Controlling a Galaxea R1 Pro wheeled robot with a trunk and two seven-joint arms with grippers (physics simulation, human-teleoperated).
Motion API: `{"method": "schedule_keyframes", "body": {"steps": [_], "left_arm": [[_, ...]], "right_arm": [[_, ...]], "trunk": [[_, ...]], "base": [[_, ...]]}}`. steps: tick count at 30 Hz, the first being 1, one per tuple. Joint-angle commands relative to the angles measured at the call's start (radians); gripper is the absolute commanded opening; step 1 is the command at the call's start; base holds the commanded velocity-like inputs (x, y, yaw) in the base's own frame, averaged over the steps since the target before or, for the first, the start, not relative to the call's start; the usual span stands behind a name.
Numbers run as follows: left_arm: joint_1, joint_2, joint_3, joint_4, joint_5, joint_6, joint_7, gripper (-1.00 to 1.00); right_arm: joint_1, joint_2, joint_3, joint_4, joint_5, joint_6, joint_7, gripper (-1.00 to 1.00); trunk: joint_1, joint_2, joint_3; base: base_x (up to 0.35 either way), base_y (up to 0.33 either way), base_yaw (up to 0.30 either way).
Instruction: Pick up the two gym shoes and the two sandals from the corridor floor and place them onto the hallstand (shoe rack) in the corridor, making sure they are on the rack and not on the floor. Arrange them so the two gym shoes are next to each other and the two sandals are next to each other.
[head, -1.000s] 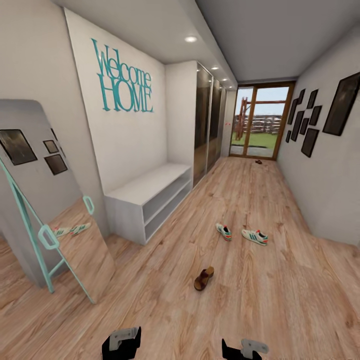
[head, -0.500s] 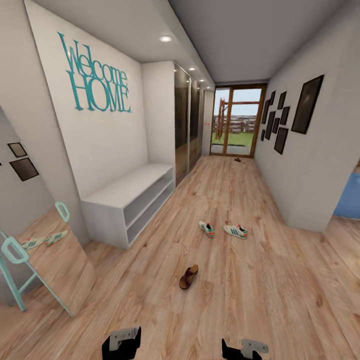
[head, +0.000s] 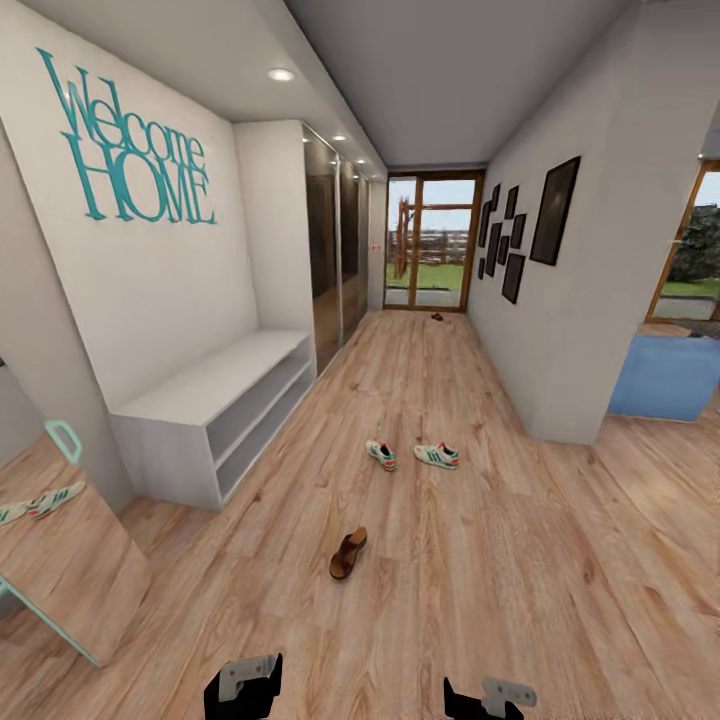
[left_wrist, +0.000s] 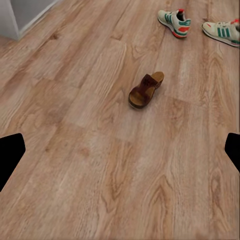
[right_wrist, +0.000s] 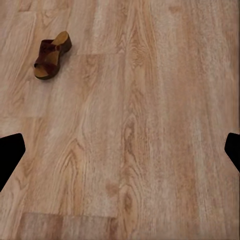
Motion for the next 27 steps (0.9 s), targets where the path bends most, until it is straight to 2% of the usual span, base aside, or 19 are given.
{"method": "schedule_keyframes", "body": {"steps": [1,14,27], "left_arm": [[0.0,0.0,0.0,0.0,0.0,0.0,0.0,1.0],[0.0,0.0,0.002,0.0,0.005,0.003,0.0,1.0],[0.0,0.0,0.003,0.0,0.006,0.005,0.0,1.0]], "right_arm": [[0.0,0.0,0.0,0.0,0.0,0.0,0.0,1.0],[0.0,0.0,0.0,0.0,0.001,0.0,0.0,1.0],[0.0,0.0,0.0,0.0,0.001,0.0,0.0,1.0]], "trunk": [[0.0,0.0,0.0],[0.0,0.0,0.0],[0.0,0.0,0.0]], "base": [[0.0,0.0,-0.134],[0.02,0.009,-0.053],[0.221,0.06,-0.01]]}}
